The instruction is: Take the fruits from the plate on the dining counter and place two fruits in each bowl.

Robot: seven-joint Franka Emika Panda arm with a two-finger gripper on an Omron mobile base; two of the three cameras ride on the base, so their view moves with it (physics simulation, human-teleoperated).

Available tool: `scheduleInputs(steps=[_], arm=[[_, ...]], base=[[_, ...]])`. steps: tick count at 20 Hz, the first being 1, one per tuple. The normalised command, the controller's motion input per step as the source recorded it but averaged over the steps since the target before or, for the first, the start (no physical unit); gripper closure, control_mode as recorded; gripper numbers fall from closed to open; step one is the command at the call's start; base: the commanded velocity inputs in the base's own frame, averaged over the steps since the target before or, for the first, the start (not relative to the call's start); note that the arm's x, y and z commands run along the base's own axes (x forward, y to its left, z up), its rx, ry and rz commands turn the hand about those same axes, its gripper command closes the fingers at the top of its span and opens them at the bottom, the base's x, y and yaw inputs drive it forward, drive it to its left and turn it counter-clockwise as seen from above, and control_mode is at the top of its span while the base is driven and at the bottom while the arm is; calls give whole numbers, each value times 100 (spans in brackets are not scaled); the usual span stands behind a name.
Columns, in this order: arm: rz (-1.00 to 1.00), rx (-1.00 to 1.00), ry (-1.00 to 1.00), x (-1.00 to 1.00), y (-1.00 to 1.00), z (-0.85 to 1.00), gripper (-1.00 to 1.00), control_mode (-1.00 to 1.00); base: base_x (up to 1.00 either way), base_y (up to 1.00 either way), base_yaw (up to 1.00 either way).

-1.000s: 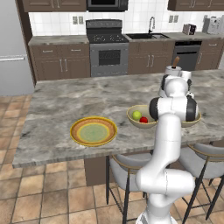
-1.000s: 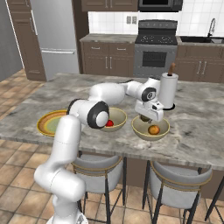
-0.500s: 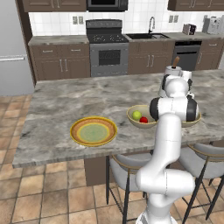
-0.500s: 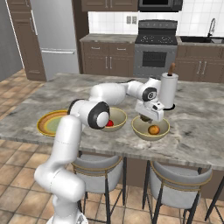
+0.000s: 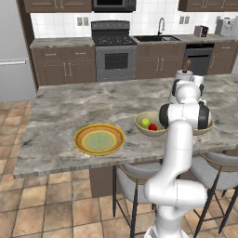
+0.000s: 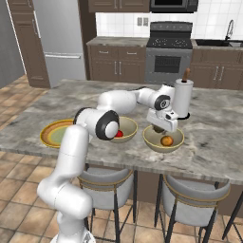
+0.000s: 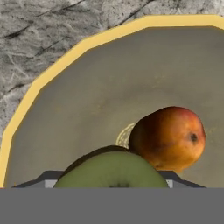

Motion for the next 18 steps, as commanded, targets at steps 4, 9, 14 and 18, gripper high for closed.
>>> scheduleInputs(steps=[4, 9, 14, 18], arm=[[0, 0, 0, 0, 0, 0, -100, -100], [0, 0, 0, 0, 0, 0, -100, -100], [0, 0, -1, -4, 1, 4, -100, -100], [0, 0, -2, -37, 13, 32, -100, -100]], base=[[0, 0, 0], [0, 0, 0], [0, 0, 0], [0, 0, 0]])
